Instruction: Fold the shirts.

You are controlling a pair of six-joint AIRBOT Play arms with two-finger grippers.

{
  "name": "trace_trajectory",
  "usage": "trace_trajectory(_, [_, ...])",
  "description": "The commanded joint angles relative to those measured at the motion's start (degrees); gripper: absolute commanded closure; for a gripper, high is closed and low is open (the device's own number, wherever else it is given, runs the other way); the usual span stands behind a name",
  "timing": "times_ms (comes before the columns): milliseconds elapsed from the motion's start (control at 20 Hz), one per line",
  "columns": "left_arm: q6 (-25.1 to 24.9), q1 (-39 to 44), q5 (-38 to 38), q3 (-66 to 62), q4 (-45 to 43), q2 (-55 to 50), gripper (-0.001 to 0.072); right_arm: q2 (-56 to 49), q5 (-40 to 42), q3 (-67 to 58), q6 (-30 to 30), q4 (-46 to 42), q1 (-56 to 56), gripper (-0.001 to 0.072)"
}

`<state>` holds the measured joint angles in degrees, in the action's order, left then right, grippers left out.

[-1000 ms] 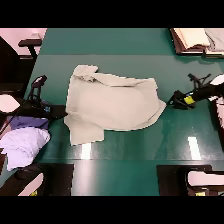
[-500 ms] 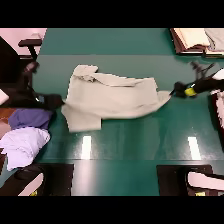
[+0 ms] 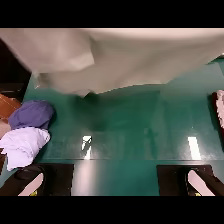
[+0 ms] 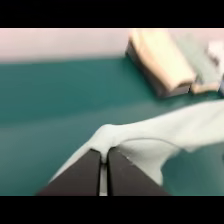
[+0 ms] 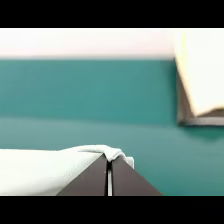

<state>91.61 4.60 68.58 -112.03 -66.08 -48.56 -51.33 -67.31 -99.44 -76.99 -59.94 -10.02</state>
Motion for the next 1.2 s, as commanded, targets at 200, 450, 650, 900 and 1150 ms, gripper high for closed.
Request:
trace_trajectory(200, [1.5, 0.0, -2.3, -13.7, -4.5, -0.1, 0.0680, 5.2, -5.4, -16.7, 0.0, 0.0, -10.6, 0.0696])
trace_trajectory(450, [3.0, 0.0, 0.5, 2.6, -10.4, -3.1, 0.0679, -3.9, -12.7, -12.6, -4.8, 1.7, -11.1, 0.0696])
trace_trajectory(650, [2.4, 0.0, 6.0, 14.9, -9.8, -14.2, 0.0678, -14.4, -16.2, 0.6, -6.0, -1.7, -4.4, 0.0696])
trace_trajectory(900, [-0.9, 0.0, -0.9, 20.1, -6.1, -33.2, 0.0678, -32.3, -10.1, 8.6, -5.9, -10.4, 7.2, 0.0696])
trace_trajectory(1150, [-3.8, 0.0, -13.9, 20.1, -4.4, -44.2, 0.0678, -46.8, -4.2, -4.4, -5.9, -10.2, 8.9, 0.0696])
